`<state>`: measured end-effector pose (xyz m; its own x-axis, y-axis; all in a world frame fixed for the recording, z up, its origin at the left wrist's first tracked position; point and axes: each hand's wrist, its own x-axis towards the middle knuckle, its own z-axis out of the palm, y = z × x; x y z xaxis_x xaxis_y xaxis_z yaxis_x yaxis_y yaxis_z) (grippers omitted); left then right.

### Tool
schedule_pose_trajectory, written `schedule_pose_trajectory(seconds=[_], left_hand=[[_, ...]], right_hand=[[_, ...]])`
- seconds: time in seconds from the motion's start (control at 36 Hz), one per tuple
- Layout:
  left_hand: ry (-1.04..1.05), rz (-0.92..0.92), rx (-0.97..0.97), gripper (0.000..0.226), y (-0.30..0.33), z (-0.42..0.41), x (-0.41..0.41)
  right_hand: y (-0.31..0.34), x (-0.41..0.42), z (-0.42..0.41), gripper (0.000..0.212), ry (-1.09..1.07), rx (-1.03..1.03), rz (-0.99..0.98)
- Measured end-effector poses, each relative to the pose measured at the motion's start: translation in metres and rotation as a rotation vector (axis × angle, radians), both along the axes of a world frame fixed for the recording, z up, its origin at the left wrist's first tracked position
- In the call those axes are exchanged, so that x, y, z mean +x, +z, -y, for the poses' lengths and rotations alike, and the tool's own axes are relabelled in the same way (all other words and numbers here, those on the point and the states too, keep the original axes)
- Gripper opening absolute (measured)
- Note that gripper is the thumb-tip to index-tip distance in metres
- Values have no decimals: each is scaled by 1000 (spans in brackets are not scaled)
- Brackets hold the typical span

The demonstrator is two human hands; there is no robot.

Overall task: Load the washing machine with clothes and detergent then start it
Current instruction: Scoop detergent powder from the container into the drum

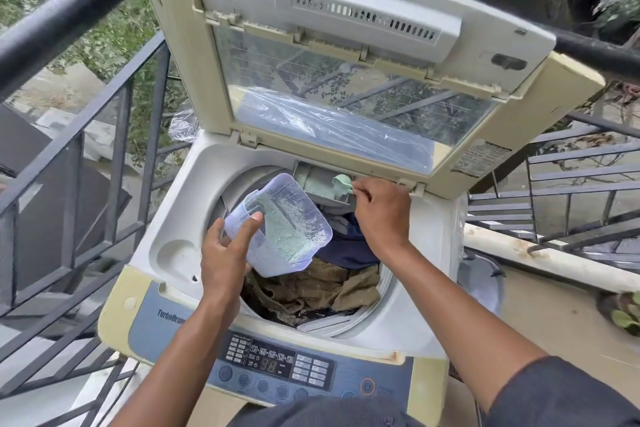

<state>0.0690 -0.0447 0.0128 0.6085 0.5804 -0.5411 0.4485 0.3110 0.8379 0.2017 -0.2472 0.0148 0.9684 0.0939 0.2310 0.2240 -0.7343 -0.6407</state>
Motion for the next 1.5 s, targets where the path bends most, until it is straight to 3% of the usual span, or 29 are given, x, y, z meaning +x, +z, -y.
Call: schedule_pose_trajectory(seconds=[0.17, 0.31, 0.58, 0.67, 0.78, 0.86, 0.89, 1.0, 1.06, 1.11, 1.19, 1.28, 1.42, 1.5], left_hand=[[7, 17, -27, 96, 0, 2, 3], [-1, 17, -22, 118, 5, 1, 3], [5, -15, -2, 116, 9, -2, 4], [-8, -19, -7, 87, 11, -1, 4], [-17, 31, -39, 93, 6, -3, 4], [-68, 41, -16, 24, 6, -2, 1], [-76, 62, -14, 20, 8, 0, 0], [-68, 103, -33, 54, 9, -1, -1], [-110, 121, -4, 32, 10, -1, -4], [-131, 141, 13, 29, 12, 2, -5], [-165, 188, 25, 82, 11, 0, -5], [-174, 209, 37, 107, 16, -2, -6], [-168, 228, 68, 111, 19, -5, -6], [-158, 233, 75, 114, 21, -3, -4]], right_hand=[[0, 1, -1, 17, 54, -100, 55], [-5, 2, -5, 15, 99, -156, 54], [-5, 7, -10, 19, 146, -224, 78], [-1, 5, -8, 21, 145, -223, 75], [22, -8, -7, 19, 104, -120, 141], [44, -30, -14, 15, 120, 7, 215], [49, -39, -18, 15, 142, 41, 212], [43, -62, -29, 14, 279, 58, 95], [33, -67, -34, 10, 340, -6, 14], [22, -70, -37, 9, 388, -101, -50], [12, -71, -42, 12, 459, -267, -90], [12, -74, -46, 15, 519, -354, -90], [12, -81, -55, 12, 517, -328, -145], [14, -85, -60, 18, 477, -197, -233]])
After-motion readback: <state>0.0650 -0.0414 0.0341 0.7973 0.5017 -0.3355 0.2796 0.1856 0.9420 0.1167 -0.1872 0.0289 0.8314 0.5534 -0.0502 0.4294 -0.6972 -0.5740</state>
